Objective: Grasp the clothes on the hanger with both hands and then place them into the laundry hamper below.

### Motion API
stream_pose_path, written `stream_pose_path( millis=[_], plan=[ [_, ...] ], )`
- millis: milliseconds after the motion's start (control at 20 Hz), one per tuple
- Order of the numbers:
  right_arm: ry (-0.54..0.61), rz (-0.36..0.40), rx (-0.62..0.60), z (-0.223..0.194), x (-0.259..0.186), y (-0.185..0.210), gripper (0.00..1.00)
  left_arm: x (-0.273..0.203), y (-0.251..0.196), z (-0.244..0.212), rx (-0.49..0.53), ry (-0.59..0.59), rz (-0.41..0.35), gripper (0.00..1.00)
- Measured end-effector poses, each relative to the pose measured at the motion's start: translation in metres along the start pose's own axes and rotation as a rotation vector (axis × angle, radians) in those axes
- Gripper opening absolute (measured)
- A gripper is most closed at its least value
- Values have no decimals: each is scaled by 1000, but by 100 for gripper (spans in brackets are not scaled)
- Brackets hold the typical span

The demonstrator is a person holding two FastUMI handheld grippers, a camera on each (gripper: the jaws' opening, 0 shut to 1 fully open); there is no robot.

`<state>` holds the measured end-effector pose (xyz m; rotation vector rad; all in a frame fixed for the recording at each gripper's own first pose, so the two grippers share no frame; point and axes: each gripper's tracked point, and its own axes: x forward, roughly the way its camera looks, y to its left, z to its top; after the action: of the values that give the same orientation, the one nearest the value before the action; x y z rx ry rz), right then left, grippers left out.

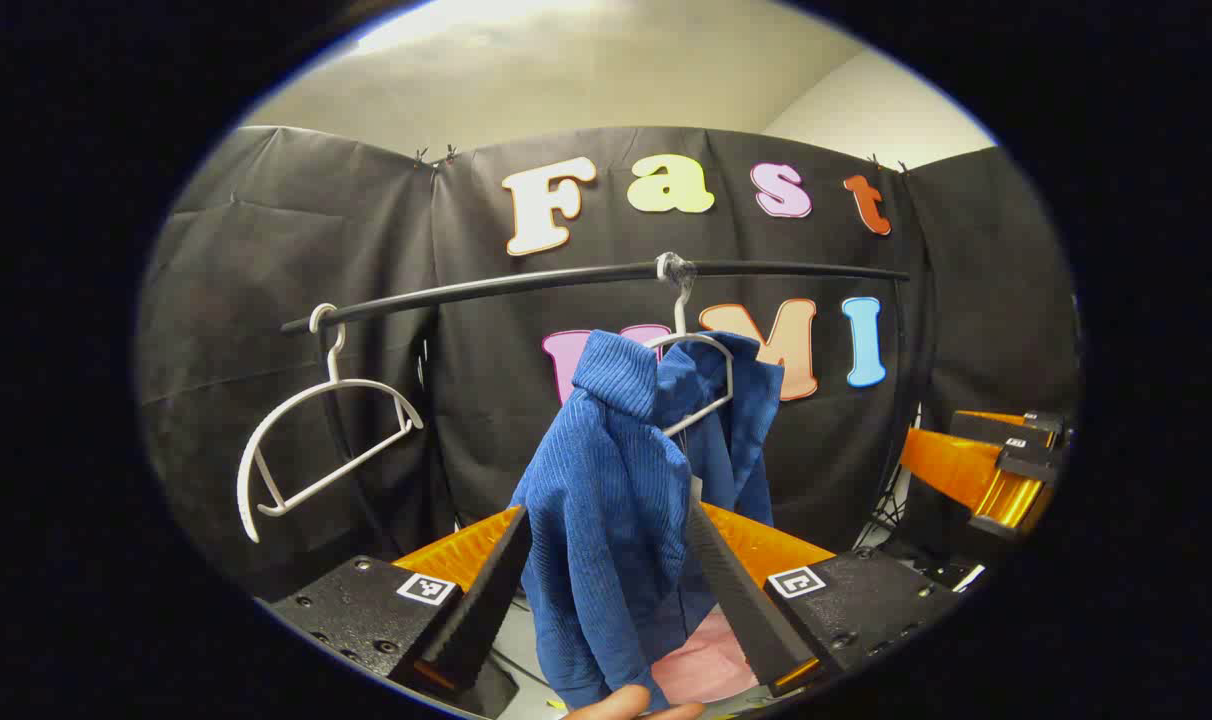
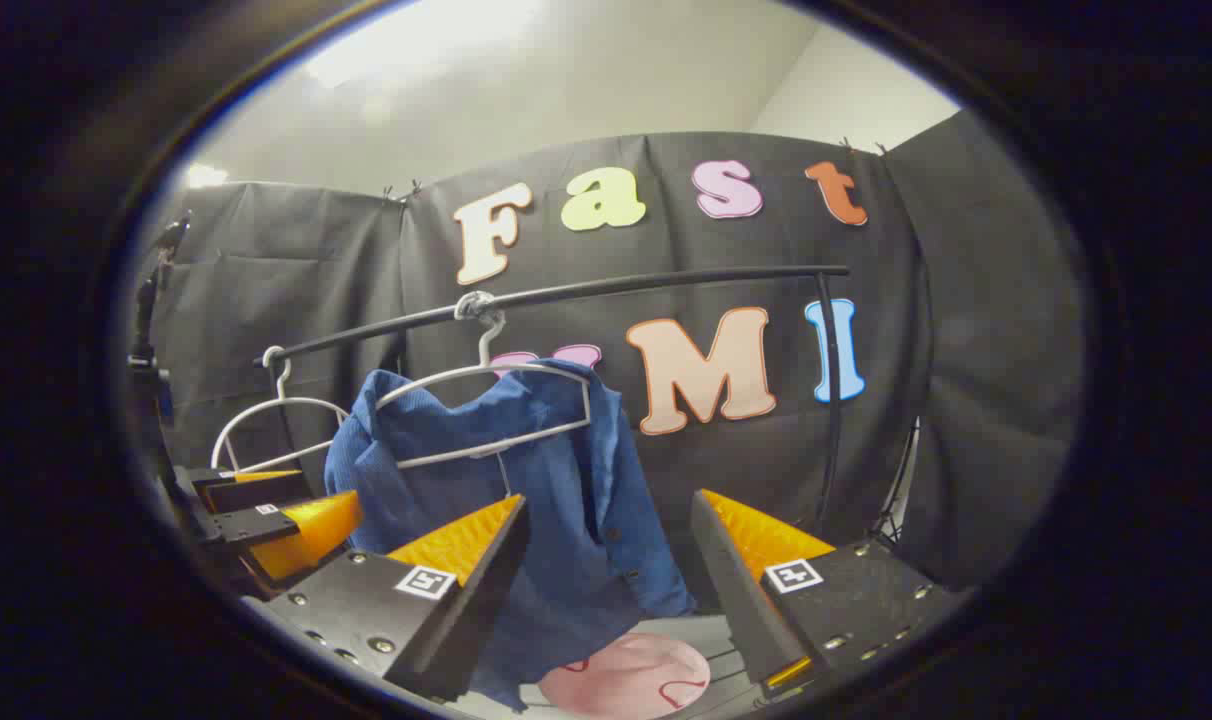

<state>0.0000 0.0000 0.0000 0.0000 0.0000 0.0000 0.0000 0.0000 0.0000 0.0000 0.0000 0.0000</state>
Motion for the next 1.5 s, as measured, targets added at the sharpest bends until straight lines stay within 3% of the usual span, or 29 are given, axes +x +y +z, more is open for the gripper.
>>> stream_pose_path(
  millis=[550,700,750,800,850,950,1000,1500],
  plan=[
    [-17,-22,-22,4,-21,-21,96,-18,-32,14,23,-45,-45,100],
    [-28,-35,-8,6,-29,-26,96,-22,-38,13,36,-43,-57,94],
    [-33,-38,-9,8,-31,-27,96,-24,-42,12,34,-41,-64,100],
    [-32,-41,-9,7,-33,-28,96,-25,-44,10,35,-38,-67,94],
    [-29,-38,-9,6,-35,-28,96,-26,-45,9,35,-37,-68,94],
    [-23,-37,-13,4,-38,-29,99,-24,-44,7,35,-39,-57,94],
    [-20,-38,-17,2,-40,-31,96,-23,-43,4,36,-36,-45,100],
    [13,-23,3,-6,-35,-29,97,3,-48,-13,12,-34,-2,97]
  ],
)
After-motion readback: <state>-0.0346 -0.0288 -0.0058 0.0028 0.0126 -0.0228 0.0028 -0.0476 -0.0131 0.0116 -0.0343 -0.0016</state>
